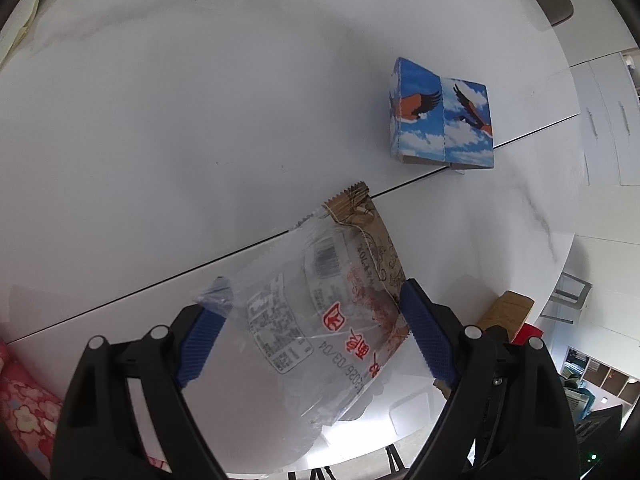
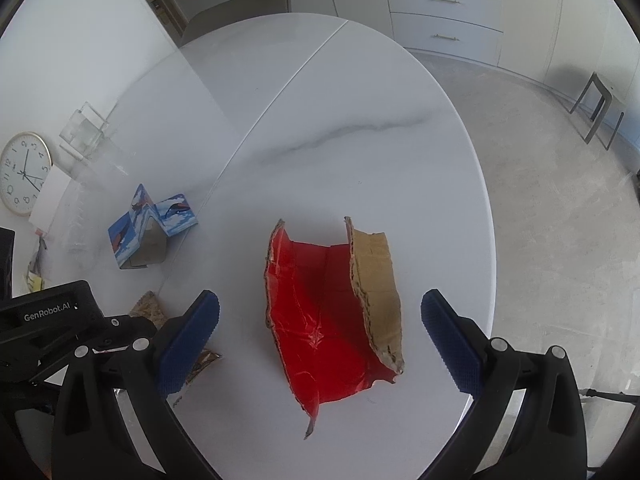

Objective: Collect trash
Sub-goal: 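Grasp the clear plastic snack bag with the left tool while the right tool grasps the red-lined cardboard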

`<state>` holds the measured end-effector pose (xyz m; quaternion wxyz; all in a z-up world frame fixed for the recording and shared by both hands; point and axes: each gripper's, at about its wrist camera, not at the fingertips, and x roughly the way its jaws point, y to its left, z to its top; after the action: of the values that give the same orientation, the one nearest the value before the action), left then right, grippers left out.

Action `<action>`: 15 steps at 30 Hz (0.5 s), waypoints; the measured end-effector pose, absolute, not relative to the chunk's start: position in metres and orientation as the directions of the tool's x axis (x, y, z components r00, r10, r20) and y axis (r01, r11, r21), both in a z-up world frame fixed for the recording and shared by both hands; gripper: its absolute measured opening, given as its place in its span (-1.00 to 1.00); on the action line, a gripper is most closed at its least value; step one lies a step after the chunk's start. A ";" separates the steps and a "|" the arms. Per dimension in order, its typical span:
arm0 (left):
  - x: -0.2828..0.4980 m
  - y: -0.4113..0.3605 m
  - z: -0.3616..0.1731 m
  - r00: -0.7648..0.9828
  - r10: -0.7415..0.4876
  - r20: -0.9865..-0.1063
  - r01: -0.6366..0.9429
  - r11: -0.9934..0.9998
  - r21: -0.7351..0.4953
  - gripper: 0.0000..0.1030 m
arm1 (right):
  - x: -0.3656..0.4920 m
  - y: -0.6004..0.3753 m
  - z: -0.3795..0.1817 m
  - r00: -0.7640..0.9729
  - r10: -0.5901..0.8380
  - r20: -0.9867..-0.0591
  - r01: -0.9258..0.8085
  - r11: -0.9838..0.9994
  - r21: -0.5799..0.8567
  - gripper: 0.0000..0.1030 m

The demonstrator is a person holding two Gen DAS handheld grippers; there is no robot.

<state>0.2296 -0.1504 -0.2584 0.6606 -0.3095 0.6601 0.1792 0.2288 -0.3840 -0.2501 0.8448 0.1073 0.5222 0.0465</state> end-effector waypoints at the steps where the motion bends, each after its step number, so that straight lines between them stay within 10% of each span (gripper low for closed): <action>1: 0.229 -0.152 -0.260 0.060 -0.180 -0.982 -0.647 0.742 -0.176 0.59 | 0.229 -0.383 -0.251 0.453 0.186 -0.872 0.031 0.974 0.223 0.95; 15: 0.245 -0.168 -0.266 0.080 -0.249 -0.965 -0.516 0.818 -0.254 0.27 | 0.225 -0.380 -0.255 0.459 0.155 -0.875 0.000 0.985 0.174 0.95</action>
<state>0.2448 -0.1679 -0.2663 0.6774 -0.2851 0.6709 0.0988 0.2252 -0.3796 -0.2547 0.8507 0.0747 0.5183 0.0455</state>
